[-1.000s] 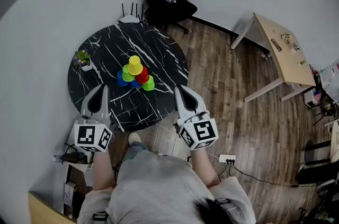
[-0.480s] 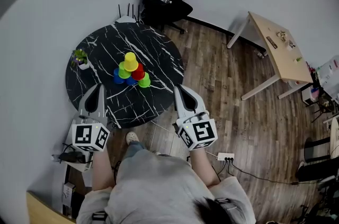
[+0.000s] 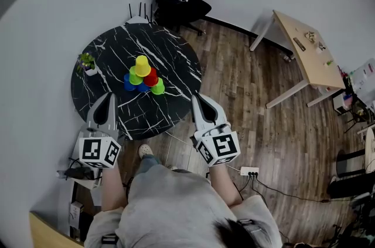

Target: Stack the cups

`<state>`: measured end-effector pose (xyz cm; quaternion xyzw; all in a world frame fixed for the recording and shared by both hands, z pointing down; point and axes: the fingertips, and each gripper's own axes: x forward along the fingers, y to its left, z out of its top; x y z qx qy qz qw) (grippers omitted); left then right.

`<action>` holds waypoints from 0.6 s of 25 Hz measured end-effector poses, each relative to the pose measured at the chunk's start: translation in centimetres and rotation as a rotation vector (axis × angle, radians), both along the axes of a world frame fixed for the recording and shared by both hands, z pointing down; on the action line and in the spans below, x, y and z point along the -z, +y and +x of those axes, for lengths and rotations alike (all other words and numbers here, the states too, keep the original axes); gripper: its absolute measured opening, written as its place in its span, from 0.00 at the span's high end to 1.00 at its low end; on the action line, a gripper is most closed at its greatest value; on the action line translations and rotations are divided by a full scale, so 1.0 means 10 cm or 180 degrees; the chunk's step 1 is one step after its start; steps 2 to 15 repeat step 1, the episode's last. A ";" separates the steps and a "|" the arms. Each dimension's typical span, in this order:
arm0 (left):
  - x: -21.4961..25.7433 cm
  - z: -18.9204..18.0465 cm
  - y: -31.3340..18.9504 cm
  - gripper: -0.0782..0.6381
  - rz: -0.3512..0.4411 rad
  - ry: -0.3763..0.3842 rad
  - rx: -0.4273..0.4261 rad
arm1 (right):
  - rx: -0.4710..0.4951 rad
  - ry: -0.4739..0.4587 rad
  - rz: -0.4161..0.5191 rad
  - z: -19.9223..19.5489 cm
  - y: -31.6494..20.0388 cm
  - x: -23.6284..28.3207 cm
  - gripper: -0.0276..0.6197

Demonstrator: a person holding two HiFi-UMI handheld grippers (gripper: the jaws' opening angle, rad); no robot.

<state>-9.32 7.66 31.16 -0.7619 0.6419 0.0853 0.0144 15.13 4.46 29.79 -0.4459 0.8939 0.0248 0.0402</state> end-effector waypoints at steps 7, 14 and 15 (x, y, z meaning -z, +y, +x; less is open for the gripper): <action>0.00 0.00 0.01 0.81 0.0001 0.0001 0.0001 | -0.0005 -0.0001 0.0004 0.01 0.01 0.01 0.95; 0.00 0.00 0.01 0.81 0.0001 0.0001 0.0001 | -0.0005 -0.0001 0.0004 0.01 0.01 0.01 0.95; 0.00 0.00 0.01 0.81 0.0001 0.0001 0.0001 | -0.0005 -0.0001 0.0004 0.01 0.01 0.01 0.95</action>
